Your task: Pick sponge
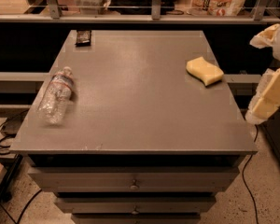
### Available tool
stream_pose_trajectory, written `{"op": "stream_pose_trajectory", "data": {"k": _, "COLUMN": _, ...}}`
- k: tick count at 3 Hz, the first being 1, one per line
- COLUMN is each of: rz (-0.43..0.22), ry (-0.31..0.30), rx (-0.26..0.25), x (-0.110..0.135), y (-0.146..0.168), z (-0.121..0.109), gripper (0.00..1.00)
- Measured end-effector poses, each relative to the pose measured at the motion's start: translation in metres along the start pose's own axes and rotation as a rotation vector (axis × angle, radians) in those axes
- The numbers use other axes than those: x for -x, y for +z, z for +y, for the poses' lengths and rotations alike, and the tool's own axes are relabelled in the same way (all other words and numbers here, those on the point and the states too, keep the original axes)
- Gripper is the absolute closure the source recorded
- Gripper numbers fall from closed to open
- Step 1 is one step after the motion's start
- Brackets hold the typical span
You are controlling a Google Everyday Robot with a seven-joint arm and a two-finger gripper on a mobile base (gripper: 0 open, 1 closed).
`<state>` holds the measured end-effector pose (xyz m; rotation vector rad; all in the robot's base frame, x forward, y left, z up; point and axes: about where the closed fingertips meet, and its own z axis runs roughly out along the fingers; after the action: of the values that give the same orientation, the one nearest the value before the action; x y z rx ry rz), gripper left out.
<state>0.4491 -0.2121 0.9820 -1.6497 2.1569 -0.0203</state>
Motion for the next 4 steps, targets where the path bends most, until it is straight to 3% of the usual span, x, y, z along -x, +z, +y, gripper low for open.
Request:
{"op": "stream_pose_trajectory", "data": {"k": 1, "rz": -0.275, "ry": 0.035, "rx": -0.047, "x": 0.012, "y": 0.025, "z": -0.069, "gripper": 0.00}}
{"op": "stream_pose_trajectory", "data": {"k": 3, "rz": -0.287, "ry": 0.059, "rx": -0.039, "x": 0.015, "y": 0.028, "z": -0.072, "gripper": 0.00}}
{"op": "stream_pose_trajectory", "data": {"k": 4, "rz": -0.341, "ry": 0.089, "rx": -0.031, "x": 0.019, "y": 0.037, "z": -0.085, "gripper": 0.00}}
